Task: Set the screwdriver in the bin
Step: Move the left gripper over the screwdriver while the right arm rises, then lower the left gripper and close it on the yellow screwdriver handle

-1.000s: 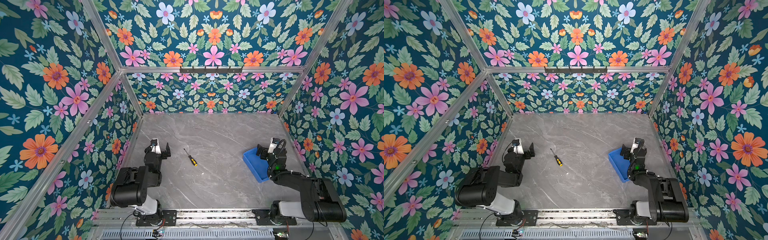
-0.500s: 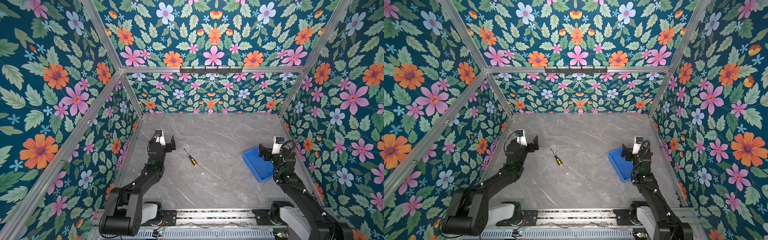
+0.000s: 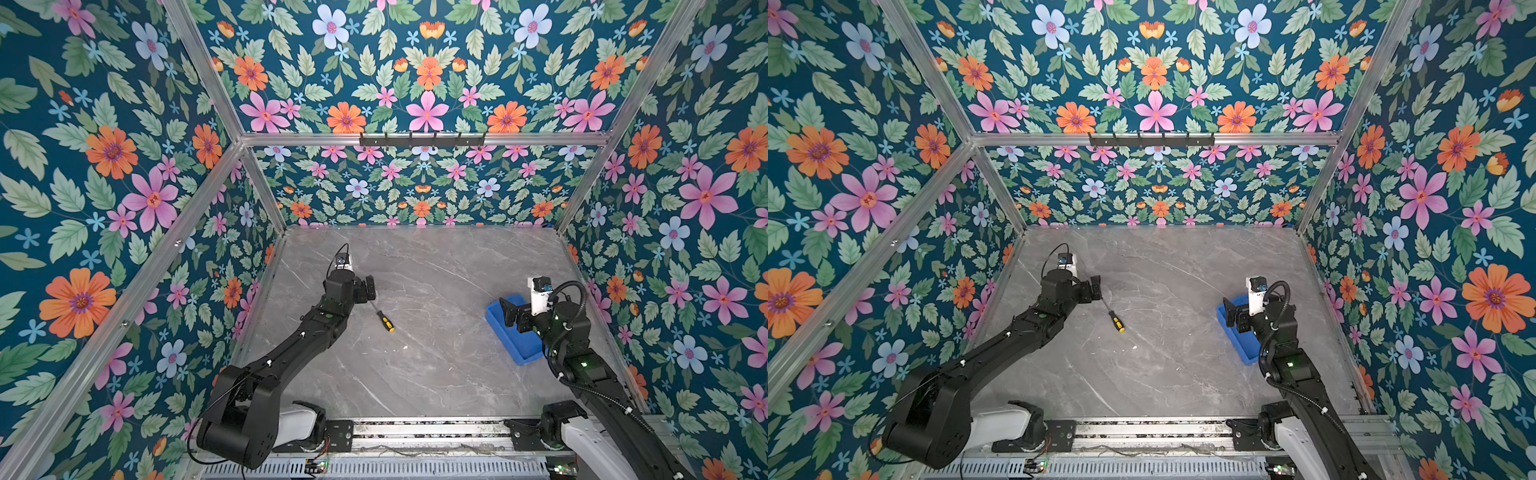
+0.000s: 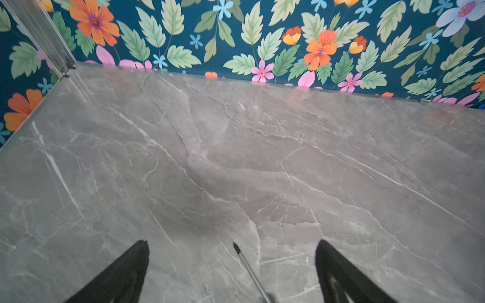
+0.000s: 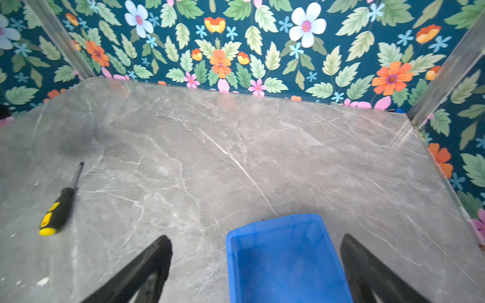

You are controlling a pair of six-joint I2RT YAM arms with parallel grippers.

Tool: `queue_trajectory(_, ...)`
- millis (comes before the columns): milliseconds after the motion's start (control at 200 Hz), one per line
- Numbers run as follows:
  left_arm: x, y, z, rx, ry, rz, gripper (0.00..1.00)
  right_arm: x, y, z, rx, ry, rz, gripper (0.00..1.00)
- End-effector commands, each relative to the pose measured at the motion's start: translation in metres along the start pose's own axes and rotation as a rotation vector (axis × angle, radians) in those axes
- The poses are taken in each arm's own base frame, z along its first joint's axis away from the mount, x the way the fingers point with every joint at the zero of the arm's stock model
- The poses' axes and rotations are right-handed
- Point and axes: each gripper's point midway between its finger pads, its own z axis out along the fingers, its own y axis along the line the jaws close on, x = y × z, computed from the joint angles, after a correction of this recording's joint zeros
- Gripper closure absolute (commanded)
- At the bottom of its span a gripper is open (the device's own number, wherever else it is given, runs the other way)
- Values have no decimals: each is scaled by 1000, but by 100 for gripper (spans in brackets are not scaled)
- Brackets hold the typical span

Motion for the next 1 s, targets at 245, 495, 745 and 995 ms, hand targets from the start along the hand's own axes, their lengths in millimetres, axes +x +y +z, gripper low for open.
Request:
queue_trajectory(245,34,4,17,-96,263,-118,0,-9,62,-3,-152,27,-98,1)
queue_trajectory(495,45,-4,30,-99,349,-187,0,-19,111,2,-259,2,-162,1)
queue_trajectory(745,63,-6,42,-167,503,-245,0,-19,150,11,-371,19,-258,1)
queue_trajectory(995,96,-9,41,-258,666,-402,7,-24,161,16,-409,10,-257,1)
